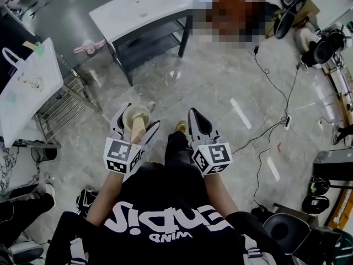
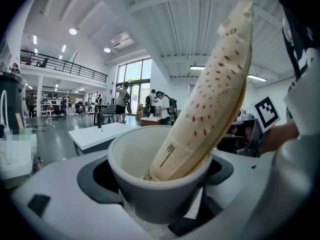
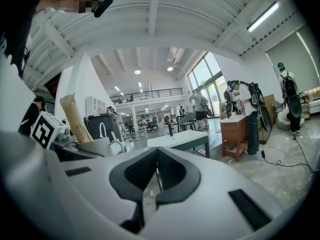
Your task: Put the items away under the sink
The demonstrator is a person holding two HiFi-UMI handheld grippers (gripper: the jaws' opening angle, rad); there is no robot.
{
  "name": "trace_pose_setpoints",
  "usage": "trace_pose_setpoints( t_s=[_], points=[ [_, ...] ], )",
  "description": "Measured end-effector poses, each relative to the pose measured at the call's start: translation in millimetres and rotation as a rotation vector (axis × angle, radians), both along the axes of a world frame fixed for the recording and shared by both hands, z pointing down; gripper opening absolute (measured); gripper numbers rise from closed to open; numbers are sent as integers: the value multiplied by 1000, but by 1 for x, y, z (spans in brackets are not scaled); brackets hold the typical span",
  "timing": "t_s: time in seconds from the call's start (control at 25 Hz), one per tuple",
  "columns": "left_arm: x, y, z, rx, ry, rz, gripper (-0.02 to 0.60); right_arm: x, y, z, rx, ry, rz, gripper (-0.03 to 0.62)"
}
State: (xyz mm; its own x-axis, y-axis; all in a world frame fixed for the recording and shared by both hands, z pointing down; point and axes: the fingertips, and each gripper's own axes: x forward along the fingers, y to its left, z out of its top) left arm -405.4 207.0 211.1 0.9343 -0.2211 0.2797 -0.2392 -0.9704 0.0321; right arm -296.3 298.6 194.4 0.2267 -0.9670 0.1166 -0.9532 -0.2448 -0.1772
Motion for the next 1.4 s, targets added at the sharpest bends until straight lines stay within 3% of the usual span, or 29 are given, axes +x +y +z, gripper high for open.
trace_pose_setpoints(
  t_s=[0.52, 1.0, 1.4],
  points=[
    [50, -38, -3, 6, 10, 0, 469, 50, -44, 1, 3, -7, -15, 18],
    [67, -58, 0, -8, 4, 0, 469, 68, -74, -1, 11, -25, -45, 18],
    [107, -70, 1, -23, -2, 26, 469, 106, -85, 1, 10, -35, -15, 18]
  ],
)
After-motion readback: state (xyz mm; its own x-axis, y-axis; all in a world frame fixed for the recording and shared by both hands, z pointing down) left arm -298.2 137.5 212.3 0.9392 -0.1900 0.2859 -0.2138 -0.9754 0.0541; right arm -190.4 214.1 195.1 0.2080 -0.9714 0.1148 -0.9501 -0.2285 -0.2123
